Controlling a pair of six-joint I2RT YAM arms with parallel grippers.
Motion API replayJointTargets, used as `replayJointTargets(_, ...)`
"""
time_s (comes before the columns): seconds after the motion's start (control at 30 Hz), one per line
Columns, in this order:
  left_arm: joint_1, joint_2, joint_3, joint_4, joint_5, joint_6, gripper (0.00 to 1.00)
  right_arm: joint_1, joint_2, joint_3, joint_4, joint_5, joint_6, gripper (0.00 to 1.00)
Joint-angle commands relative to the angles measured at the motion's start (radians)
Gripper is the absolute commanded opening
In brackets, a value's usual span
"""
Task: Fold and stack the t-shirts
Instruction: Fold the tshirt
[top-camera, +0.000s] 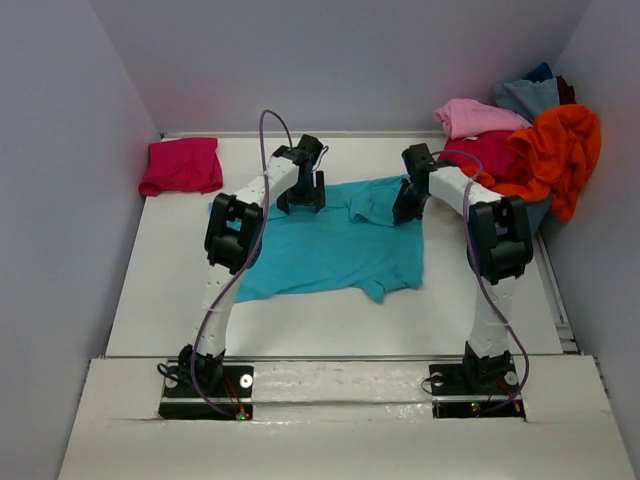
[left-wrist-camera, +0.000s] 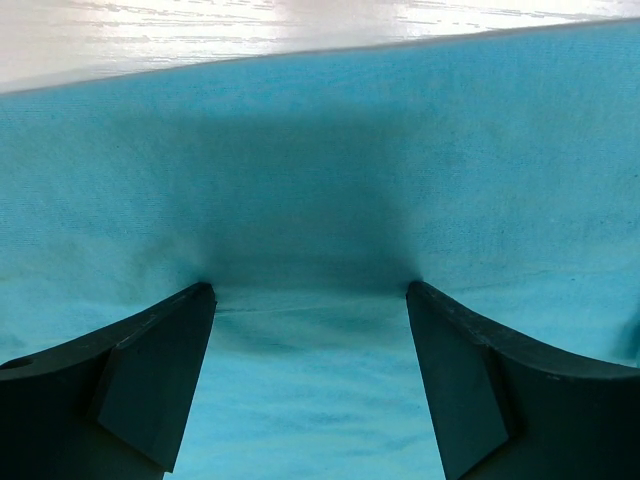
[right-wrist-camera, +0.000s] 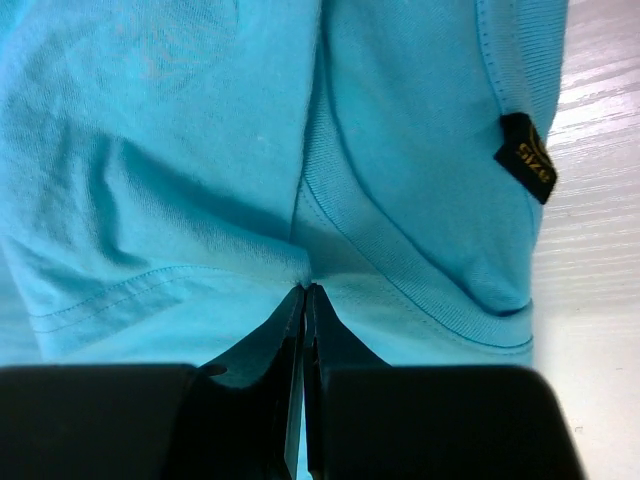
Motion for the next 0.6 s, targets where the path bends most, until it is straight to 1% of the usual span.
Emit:
replayJointTargets(0.0, 0.015, 0.008, 0.019, -0.04, -0.016, 0.012, 0.92, -0.017, -0.062, -0.014, -0.007, 0.021, -0.013, 0.07)
replayJointTargets(0.07, 0.015, 0.008, 0.017, -0.04, -0.016, 0.012, 0.92, -0.017, -0.065, -0.017, -0.007, 0.048, -0.013, 0.07)
replayJointTargets(0.57, 0.015, 0.004, 0.017, -0.041, -0.019, 0.015, 0.92, -0.044, -0.077, -0.063, 0.004, 0.056, -0.015, 0.07)
